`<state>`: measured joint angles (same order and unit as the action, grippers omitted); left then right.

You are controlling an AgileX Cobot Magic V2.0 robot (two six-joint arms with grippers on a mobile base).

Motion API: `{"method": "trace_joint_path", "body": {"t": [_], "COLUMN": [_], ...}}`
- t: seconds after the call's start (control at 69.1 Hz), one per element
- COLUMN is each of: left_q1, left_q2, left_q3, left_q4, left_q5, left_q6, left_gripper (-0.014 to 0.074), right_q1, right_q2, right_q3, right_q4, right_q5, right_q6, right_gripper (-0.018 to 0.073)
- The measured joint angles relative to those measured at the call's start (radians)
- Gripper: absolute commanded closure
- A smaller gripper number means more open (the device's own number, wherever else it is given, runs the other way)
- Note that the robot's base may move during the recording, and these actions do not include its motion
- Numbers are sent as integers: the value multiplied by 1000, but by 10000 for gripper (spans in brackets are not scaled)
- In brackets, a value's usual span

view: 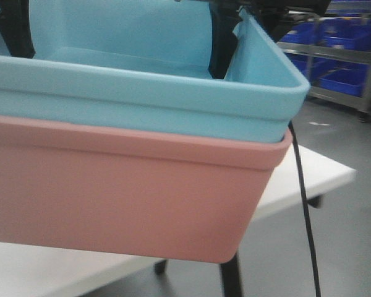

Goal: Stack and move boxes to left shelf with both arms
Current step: 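Hold the stacked bins with both grippers while the base turns away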

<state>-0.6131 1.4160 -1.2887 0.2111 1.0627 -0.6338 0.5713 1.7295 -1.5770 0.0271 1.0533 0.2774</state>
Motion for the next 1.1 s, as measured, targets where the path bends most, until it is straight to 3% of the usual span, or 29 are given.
{"method": "trace_joint_path", "body": {"t": [1.099], "left_q1": [-2], "left_q2": [0], "left_q3": [0], "left_q4": [0], "left_q5": [0], "left_q6": [0], "left_gripper": [599], "right_q1": [0], "right_q2": [0], "right_q3": [0], "right_q4": [-2], "right_q5": [0], "right_q6": [0], "right_gripper": [511]}}
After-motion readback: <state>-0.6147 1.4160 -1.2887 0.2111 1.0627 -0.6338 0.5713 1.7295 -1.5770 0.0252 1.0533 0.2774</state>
